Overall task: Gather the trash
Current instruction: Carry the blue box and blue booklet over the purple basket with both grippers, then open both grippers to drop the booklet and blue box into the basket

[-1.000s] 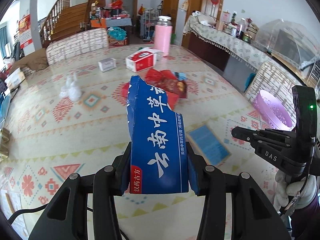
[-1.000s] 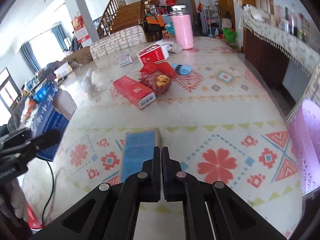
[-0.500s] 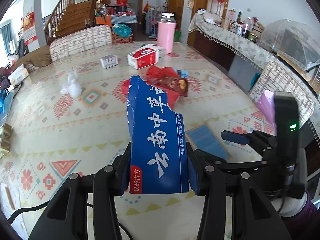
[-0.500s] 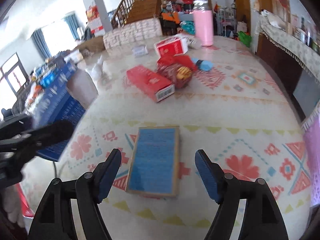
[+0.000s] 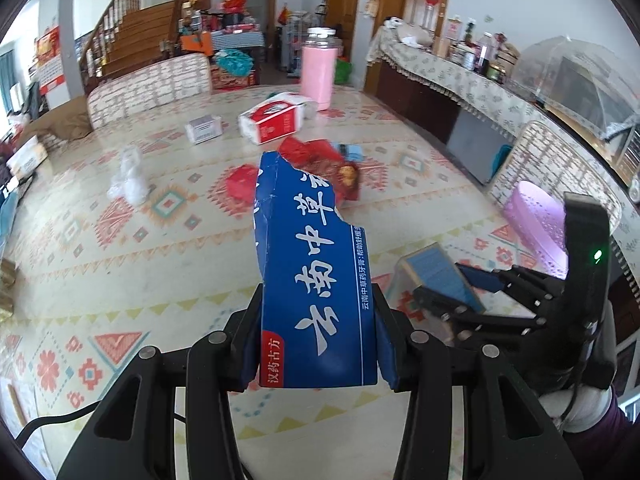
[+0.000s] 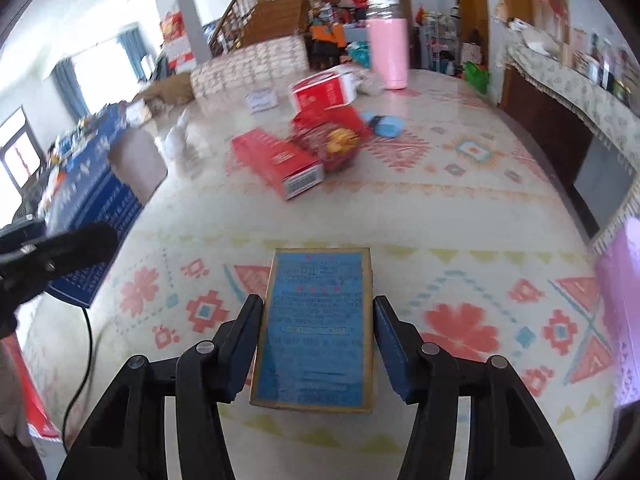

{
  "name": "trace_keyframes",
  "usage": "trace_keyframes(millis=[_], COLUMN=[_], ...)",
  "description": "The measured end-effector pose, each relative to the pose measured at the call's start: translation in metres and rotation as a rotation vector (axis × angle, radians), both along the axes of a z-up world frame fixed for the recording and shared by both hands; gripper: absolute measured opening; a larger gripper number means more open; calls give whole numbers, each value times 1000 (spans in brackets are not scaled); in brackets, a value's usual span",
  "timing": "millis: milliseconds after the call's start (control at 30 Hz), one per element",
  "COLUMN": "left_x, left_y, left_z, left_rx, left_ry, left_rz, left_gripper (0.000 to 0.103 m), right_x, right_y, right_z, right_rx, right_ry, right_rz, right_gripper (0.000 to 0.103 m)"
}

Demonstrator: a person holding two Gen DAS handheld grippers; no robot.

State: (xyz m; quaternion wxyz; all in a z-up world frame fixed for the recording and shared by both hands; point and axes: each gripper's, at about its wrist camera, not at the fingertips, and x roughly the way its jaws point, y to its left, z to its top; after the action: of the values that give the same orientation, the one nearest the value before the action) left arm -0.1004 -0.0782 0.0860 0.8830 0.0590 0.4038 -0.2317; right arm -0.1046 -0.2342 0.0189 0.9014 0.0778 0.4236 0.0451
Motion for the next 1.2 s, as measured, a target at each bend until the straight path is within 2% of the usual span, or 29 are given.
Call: trace_keyframes(millis=[300,533,733,867,1000,1167,1200], left_x=[-3,-1,0,-1,-1,-3,-3], left_y=[-81,-175,-260,-309,-339,-370,-374], left_z=[15,27,20,13,6,3,3], left_rx=[-15,-46,-56,-64,-71,-53,-49], left_ry=[-16,-20,29,77,125,131,132], left_rz=[-167,-345,-494,-569,-612,-648,-654], left_gripper=[46,46,46,46,46,46,48], right_x=[-52,-102,-129,-135,-136,-134,-135], right_y=[-109,-213,-278,-305,-320,-334,-336], right_z=[33,48,49,46,42,35,34], right_rx=[85,73,92,103,109,124,131], right_ry=[-93,-127,-129,-127,-122,-127,-130], right_rz=[-215,-462,-603,-652,-676,-702,-708], right_gripper=[60,60,60,60,60,60,61])
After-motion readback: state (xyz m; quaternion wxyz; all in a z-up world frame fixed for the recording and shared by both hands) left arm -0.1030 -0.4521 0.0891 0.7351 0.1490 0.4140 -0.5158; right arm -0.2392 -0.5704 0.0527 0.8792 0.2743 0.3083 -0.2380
